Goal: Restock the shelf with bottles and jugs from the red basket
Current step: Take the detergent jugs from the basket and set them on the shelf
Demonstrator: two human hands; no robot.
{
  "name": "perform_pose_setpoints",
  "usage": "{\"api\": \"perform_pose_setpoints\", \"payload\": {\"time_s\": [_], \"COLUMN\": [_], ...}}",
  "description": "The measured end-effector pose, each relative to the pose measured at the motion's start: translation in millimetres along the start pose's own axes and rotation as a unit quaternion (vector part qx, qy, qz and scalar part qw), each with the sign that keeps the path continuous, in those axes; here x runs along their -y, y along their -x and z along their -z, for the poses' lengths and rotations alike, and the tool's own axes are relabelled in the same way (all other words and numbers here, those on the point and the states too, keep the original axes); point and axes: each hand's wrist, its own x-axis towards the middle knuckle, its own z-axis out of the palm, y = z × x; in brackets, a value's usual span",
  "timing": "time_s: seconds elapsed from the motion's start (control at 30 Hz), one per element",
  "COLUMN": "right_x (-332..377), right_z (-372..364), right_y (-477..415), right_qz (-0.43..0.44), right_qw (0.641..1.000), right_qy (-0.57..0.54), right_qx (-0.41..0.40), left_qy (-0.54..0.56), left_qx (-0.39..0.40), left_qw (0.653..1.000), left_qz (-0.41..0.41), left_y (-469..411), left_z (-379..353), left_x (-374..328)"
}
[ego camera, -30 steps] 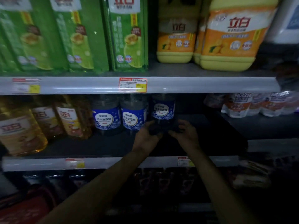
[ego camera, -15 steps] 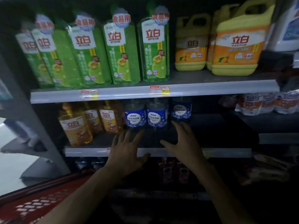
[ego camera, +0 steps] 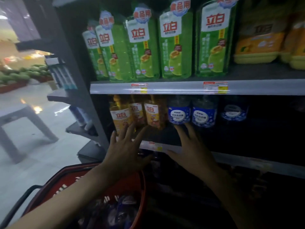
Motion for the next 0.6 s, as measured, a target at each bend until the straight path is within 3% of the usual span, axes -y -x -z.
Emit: {"api": "perform_pose_setpoints", "payload": {"time_s": [0.2,0.33,0.6], "right_x": [50,84,121], "right_z": [-53,-100,-208], "right_y": [-18,-16,3], "right_qz": [0.023,0.086,0.120], "right_qw": [0.993,0.981,0.927], "right_qy": [0.016,0.062,0.089], "right_qx": [0.115,0.164,0.344], "left_qy": [-0.023,-0.011,0.032], "left_qx": [0.032,0.084,0.122], "left_qw": [0.997,0.989,0.972], "left_qz": [0.066,0.125,0.199], "left_y": [82,138,214], "left_z": [-51,-97,-155], "left_x": [89,145,199]}}
